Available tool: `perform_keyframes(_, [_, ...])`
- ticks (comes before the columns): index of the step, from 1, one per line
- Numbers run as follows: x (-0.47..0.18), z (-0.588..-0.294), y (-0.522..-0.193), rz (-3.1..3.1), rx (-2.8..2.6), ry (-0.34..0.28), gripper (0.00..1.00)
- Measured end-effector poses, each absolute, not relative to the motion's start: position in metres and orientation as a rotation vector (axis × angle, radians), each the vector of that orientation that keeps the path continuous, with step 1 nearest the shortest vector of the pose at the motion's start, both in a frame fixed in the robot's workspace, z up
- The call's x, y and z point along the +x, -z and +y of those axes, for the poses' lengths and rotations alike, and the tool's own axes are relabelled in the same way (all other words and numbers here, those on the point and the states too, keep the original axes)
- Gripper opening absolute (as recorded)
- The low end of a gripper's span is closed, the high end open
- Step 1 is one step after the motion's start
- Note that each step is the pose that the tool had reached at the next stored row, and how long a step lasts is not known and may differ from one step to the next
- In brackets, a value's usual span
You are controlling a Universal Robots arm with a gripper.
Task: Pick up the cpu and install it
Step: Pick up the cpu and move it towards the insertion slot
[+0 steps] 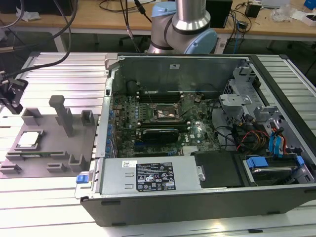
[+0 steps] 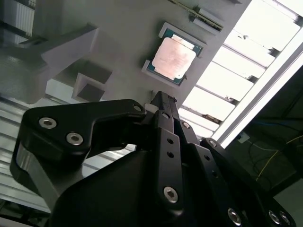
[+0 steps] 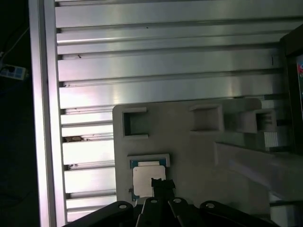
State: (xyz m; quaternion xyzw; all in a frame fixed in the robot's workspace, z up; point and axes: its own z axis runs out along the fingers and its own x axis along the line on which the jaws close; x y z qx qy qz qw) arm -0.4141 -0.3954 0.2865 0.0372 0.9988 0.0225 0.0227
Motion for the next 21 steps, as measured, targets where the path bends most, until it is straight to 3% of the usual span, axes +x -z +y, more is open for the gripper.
perform_keyframes(21, [-0.416, -0.398, -0.272, 3.094, 0.115, -0.069, 0.11])
